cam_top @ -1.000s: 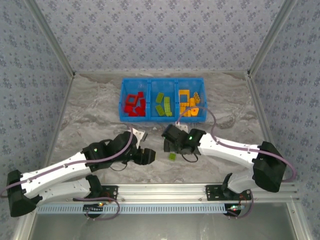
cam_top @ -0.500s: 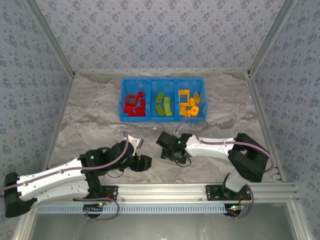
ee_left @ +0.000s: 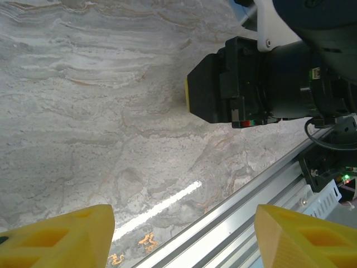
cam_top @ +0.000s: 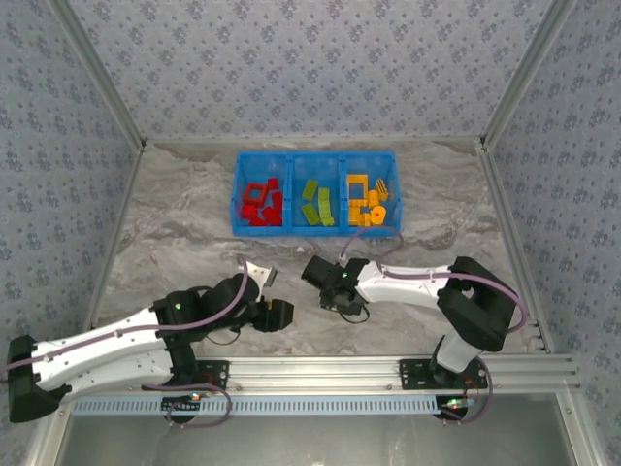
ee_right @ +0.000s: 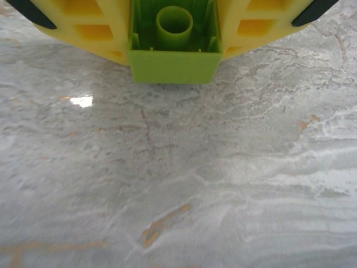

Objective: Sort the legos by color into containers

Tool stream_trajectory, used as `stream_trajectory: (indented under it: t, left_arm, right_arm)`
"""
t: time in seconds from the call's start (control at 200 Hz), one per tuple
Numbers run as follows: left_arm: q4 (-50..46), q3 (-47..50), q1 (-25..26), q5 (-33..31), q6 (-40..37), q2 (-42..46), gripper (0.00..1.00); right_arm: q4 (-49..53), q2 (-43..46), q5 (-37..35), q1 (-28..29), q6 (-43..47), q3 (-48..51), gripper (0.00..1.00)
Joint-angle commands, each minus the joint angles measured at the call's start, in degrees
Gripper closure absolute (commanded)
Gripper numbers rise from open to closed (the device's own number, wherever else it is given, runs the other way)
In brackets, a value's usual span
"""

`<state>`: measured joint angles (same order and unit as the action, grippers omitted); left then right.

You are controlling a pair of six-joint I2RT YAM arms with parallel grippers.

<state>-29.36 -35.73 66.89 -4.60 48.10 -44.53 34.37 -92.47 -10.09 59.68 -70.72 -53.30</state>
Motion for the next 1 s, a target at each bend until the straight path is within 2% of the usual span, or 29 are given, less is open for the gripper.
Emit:
stream_trajectory:
  t: [0.0, 0.09, 0.175, 0.34, 0.46, 0.66, 0.849, 0.994]
  left_arm:
    - [-0.80, -4.16, 0.38, -4.38, 0.25, 2.02, 0.32]
    - [-3.24, -7.57, 0.33, -9.17, -0.55, 3.29, 0.32]
    - [-6.07, -12.32, -0.86, -12.44, -2.05, 2.59, 0.28]
    - [-7.82, -20.61, -8.57, -8.27, -5.18, -3.22, 0.28]
    - [-8.42, -24.32, -14.06, -7.22, -4.61, -6.68, 0.28]
    - [-6.41, -26.57, -17.89, -5.05, -5.00, -9.46, 0.28]
    - [-5.96, -25.65, -18.07, -4.89, -4.84, -9.42, 0.28]
    - [-5.54, -25.13, -18.06, -4.57, -4.66, -9.24, 0.28]
  right_arm:
    - [7.16, 3.72, -7.67, 0.14, 5.09, -5.04, 0.68]
    - [8.82, 5.77, -11.03, -2.17, 12.42, -10.22, 0.68]
    - [6.41, 4.90, -8.55, -6.44, 22.00, -16.56, 0.68]
    - [2.11, -3.77, 2.99, -15.67, 34.03, -29.22, 0.68]
    - [-3.78, -11.61, 17.49, -21.72, 40.30, -36.03, 0.68]
    - [-1.75, -24.89, 29.24, -26.64, 43.73, -47.40, 0.69]
    - [-0.23, -30.76, 31.83, -27.00, 44.62, -50.12, 0.66]
    - [-0.18, -32.46, 31.18, -26.79, 44.88, -50.08, 0.64]
